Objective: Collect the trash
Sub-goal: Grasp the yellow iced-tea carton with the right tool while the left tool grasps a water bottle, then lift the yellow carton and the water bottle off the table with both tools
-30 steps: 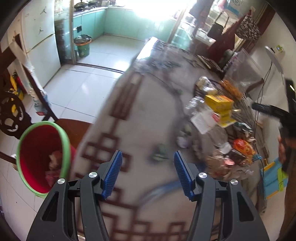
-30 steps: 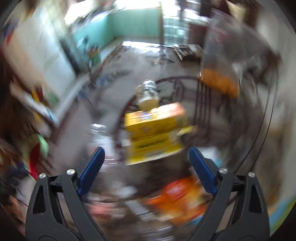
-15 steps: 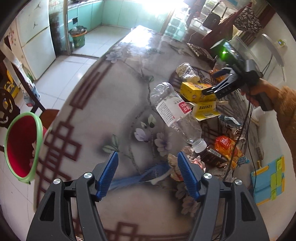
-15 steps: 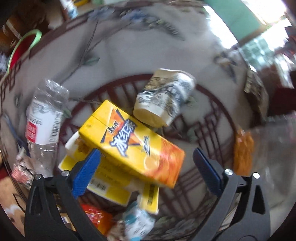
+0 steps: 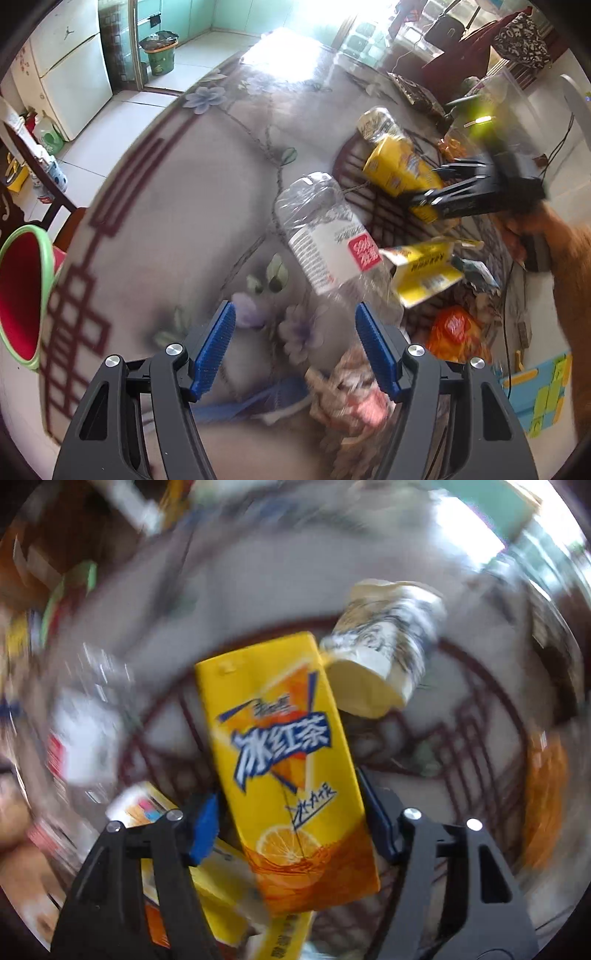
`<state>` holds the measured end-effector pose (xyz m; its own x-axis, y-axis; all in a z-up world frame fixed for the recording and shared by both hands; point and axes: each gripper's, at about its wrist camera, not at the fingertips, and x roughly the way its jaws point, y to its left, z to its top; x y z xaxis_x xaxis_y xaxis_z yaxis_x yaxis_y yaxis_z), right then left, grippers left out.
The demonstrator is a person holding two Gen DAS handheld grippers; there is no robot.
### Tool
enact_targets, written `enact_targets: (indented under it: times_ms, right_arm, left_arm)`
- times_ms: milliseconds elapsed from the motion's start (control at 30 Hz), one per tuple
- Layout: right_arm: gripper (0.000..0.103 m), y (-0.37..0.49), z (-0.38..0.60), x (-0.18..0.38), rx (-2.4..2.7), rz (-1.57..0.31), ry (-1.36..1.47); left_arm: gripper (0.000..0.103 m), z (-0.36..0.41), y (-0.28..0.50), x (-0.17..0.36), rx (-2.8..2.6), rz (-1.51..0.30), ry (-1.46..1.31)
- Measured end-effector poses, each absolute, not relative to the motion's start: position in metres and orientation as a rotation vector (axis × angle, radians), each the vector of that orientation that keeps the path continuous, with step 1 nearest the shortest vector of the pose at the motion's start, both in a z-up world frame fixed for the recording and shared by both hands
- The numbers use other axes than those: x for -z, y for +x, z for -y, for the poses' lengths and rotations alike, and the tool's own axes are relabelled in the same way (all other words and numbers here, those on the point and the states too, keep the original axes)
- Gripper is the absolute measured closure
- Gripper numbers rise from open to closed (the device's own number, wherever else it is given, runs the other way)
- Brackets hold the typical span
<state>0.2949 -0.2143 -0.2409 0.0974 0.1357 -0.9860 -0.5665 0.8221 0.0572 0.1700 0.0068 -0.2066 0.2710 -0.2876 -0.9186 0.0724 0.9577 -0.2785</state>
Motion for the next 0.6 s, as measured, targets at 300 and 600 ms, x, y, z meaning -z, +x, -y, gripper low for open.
enact_targets:
  times_ms: [300, 600]
  right_arm:
    - [0.041, 0.214, 0.289, 0.157, -0.351, -1.069, 0.224]
    - [0.041, 0.162, 0.296, 0.157, -0.179, -1.01, 0.379]
  left_arm:
    - [0.038, 0.043, 0.2, 0.226, 0.233, -1.262, -0.186]
    - [0.053, 0.052, 0.205, 0.228, 0.259, -1.233, -0.159]
